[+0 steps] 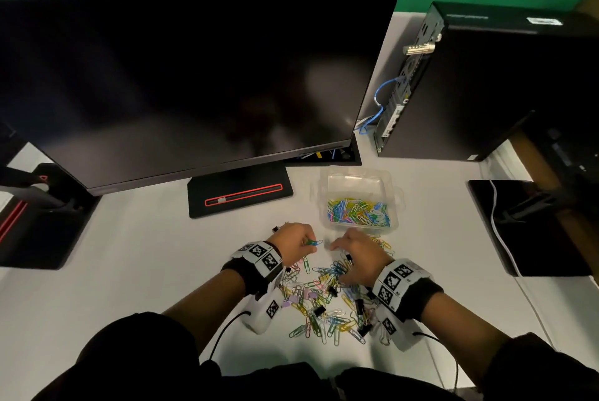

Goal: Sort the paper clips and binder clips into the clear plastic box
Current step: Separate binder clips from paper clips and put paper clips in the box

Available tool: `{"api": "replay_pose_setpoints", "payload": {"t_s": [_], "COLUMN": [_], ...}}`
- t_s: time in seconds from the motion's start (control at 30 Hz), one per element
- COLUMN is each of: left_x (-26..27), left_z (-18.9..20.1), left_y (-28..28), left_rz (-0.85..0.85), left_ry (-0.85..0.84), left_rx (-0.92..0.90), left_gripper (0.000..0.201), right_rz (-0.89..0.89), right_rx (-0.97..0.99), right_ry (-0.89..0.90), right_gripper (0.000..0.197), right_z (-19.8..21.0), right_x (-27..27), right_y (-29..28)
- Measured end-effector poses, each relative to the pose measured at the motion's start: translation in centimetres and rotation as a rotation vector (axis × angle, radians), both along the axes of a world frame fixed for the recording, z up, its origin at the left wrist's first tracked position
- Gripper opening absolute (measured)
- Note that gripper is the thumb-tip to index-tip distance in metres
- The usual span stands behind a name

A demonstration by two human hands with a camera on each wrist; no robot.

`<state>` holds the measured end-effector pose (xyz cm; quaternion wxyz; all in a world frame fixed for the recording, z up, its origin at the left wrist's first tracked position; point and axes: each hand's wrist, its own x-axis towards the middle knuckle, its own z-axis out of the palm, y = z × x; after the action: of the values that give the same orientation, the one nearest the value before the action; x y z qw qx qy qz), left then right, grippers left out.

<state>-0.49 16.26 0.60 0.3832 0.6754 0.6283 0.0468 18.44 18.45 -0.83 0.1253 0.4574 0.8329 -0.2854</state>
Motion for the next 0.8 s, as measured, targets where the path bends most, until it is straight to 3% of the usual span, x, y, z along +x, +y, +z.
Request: {"api": "replay_pose_setpoints", "payload": {"t_s": [0.17,0.3,0.57,0.8], "left_x": [-0.6,-0.6,1.5,3.5], "left_z": [1.0,1.0,1.8,2.2], "left_y": [0.8,1.4,4.5,7.8], "left_rz": [0.075,0.093,0.047,0.134], "left_ry": [-0.074,-0.098,-0.120,-0.169], "left_rx": [0.015,-0.001,0.050,0.079], "left_gripper": [0.026,0.024,0.028,0.027], "right_rz": [0.164,0.191,-0.016,-0.293], "right_rx": [-0.051,-0.053,-0.117,-0.168], "right_ry": [-0.031,0.005,0.066,0.267], "right_gripper": [0.071,0.045,0.026,0.016], "right_z": [-0.3,-0.2,0.0,0.4], "right_x": [0.6,1.3,1.5,2.7], "right_y": [-1.4,-2.0,-1.4,0.7]}}
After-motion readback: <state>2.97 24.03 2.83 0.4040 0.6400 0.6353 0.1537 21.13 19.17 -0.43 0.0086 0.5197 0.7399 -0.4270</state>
